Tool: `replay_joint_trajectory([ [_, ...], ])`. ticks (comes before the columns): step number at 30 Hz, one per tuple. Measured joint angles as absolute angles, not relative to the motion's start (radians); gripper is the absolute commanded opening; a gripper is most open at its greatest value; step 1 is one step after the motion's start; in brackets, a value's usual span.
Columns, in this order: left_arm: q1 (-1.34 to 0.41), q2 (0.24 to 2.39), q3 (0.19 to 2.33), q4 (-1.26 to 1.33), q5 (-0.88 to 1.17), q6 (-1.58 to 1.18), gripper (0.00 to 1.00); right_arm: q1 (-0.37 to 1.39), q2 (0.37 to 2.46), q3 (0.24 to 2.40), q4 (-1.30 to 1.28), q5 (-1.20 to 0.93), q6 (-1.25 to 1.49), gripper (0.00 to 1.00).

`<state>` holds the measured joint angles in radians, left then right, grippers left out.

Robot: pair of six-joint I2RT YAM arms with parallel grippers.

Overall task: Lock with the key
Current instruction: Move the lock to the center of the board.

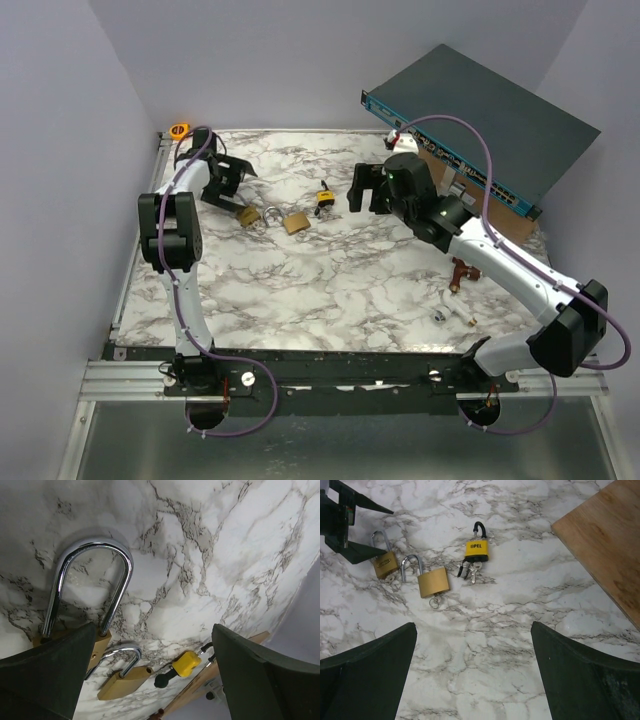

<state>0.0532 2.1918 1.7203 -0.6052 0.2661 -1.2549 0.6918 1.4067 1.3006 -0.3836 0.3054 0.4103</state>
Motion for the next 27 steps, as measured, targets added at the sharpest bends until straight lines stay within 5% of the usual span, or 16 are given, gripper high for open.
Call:
replay_joint_trajectory([
  [20,0.000,1.977,1.439,-0.656,0.296,-1.301,0.98,0.692,1.273,1.168,-0.395,0.294,0.434,1.00],
  [27,-0.038,1.968,1.698,-0.775,0.189,-1.009,0.98,0.692,1.273,1.164,-0.392,0.276,0.437,1.00],
])
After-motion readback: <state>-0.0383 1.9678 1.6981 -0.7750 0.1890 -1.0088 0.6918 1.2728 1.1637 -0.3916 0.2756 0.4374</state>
